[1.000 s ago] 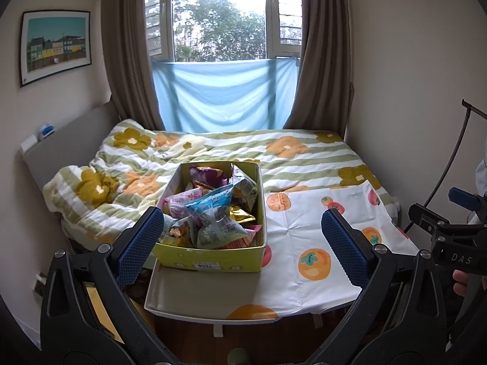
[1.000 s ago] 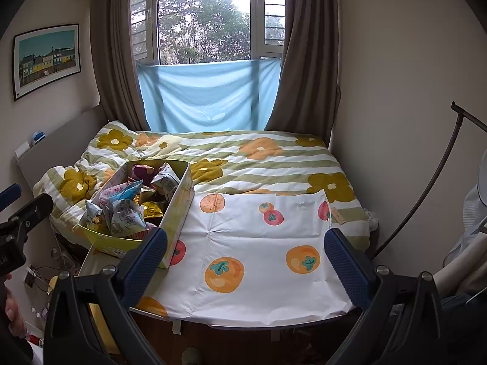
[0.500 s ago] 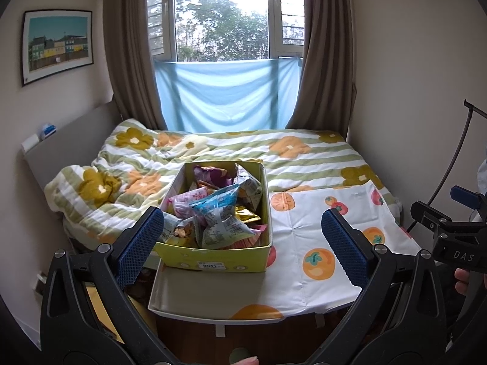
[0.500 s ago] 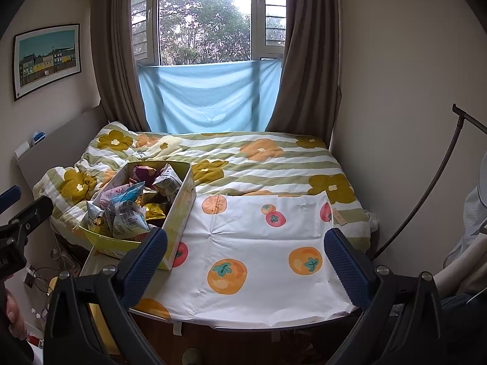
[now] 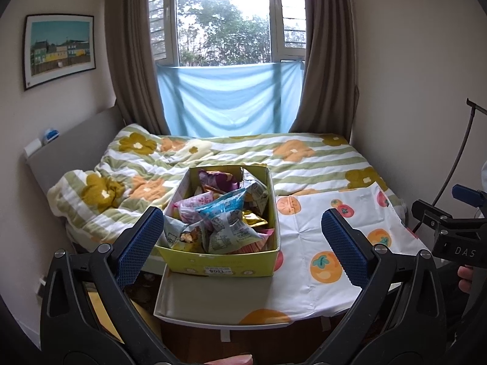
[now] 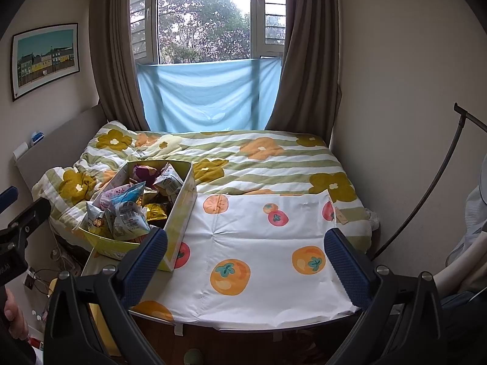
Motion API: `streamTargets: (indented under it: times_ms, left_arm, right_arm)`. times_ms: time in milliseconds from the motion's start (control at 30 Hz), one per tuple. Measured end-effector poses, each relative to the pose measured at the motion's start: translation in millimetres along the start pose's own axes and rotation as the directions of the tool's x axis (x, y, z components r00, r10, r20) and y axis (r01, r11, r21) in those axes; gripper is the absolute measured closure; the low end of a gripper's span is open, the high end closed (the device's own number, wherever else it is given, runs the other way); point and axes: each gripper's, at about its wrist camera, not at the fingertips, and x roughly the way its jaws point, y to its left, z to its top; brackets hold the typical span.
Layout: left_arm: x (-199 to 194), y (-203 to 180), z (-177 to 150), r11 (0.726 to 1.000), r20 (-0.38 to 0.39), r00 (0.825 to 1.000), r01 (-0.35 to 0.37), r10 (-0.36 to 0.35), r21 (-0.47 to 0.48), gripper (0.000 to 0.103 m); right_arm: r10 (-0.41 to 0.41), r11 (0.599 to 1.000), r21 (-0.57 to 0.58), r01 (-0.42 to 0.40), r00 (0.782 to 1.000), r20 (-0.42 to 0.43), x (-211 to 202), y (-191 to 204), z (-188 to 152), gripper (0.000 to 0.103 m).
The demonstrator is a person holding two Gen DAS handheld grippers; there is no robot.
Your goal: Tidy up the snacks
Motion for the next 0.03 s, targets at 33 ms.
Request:
streamTargets:
  times_ms: [33]
  left_arm:
    - [1.3,1.0,0.4,1.0,-0.002,1.0,0.004,-0.004,-0.001,0.0]
  right_arm:
    - [-0.001,1.0,-0.001,0.001,1.0,-0.001,0.0,0.4,0.4,0.001]
